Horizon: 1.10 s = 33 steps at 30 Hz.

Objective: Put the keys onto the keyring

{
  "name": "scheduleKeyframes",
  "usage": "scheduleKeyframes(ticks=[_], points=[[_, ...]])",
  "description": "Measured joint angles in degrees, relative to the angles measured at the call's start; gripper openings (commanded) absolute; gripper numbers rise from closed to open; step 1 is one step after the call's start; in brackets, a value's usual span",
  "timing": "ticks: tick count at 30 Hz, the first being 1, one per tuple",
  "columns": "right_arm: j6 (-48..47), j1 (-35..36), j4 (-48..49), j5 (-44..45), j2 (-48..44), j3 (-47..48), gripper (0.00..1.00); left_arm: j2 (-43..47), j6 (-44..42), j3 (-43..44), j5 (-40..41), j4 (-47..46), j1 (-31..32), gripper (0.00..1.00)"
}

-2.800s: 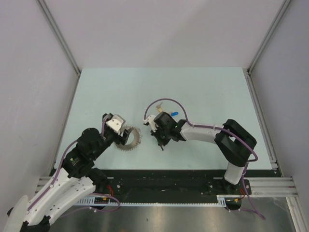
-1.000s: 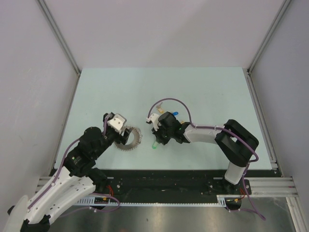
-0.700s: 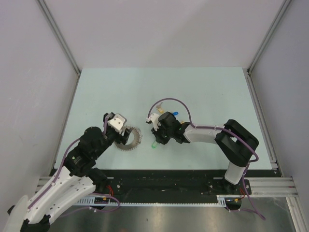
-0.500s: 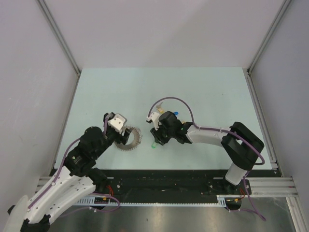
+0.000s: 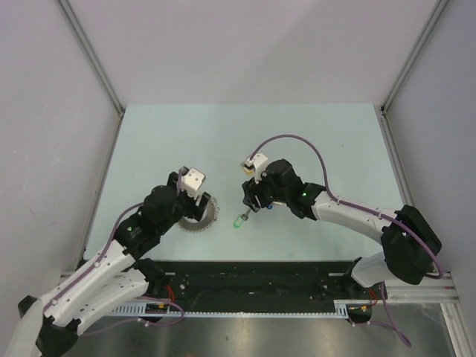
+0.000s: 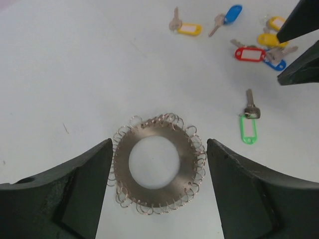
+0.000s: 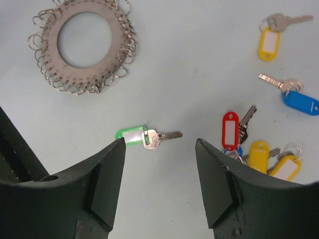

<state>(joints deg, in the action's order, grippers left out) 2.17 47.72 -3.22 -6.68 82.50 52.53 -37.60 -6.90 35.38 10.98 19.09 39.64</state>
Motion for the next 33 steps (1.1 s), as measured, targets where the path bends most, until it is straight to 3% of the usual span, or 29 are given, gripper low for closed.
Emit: scheduleKeyframes(ticks=[10, 18, 33], points=[[2.56, 0.11, 5.05, -1.88, 0.48, -4.07, 0.62, -11.23, 8.57, 2.16, 3.87, 4.55, -3.28, 0.8], [2.73, 6.43, 16.65, -5.77, 12.76, -2.1, 0.53, -7.43, 11.5, 2.47, 1.7, 4.59, -14.12, 0.81], [2.25, 7.96, 18.78, -5.16, 23.85, 6.67, 0.3, 1.6, 10.95, 2.14, 0.81, 4.92, -14.34, 0.81]])
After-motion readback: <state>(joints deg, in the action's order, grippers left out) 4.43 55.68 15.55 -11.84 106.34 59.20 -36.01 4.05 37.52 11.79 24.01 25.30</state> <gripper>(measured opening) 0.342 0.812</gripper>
